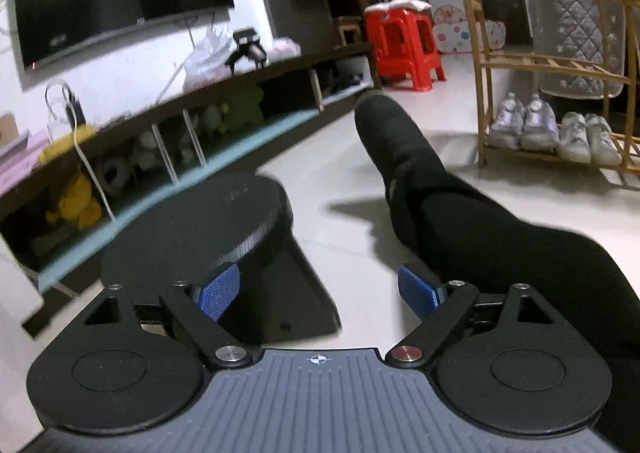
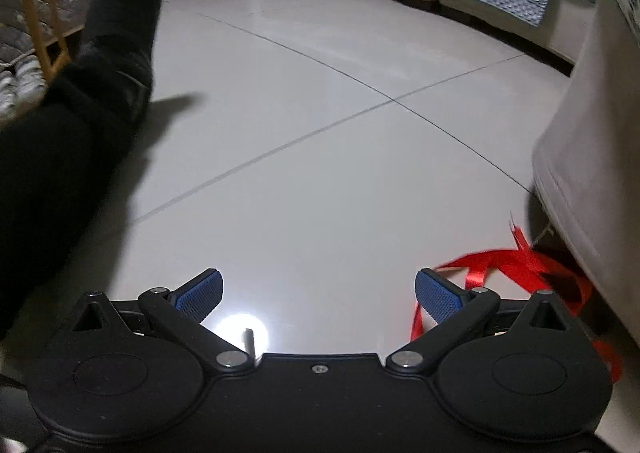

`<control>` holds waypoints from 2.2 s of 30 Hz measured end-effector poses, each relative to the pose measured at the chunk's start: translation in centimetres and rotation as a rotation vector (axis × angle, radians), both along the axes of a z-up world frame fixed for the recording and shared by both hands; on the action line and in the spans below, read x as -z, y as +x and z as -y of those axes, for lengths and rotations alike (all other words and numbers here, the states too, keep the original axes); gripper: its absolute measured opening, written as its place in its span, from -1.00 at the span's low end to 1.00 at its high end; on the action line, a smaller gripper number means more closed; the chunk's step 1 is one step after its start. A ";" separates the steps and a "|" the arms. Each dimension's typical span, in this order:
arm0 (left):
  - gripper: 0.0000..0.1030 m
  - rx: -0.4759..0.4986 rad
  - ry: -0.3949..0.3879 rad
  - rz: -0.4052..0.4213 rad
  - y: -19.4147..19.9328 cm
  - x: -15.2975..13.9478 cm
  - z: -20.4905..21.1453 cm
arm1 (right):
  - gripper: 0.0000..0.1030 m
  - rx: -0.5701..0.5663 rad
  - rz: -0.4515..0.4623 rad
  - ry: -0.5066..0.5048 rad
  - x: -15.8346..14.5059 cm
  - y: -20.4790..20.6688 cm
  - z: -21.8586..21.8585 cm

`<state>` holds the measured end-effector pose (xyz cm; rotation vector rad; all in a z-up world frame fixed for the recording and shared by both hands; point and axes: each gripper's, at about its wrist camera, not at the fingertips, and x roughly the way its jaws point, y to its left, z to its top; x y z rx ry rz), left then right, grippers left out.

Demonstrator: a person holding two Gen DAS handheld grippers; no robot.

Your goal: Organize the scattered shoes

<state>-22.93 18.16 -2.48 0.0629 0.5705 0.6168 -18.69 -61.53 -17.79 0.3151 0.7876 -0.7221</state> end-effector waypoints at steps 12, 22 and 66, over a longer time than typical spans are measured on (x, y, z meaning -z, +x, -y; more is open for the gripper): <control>0.70 -0.114 -0.161 -0.049 -3.4 5.0 -1.6 | 1.00 0.039 0.065 -0.023 3.2 0.2 -2.2; 0.69 -0.286 -0.279 -0.129 -2.0 12.1 -6.9 | 1.00 0.029 0.103 -0.087 3.5 0.1 -2.1; 1.00 -0.324 -0.275 0.020 -3.0 16.9 -8.1 | 1.00 0.036 0.118 -0.099 3.6 -0.6 -2.3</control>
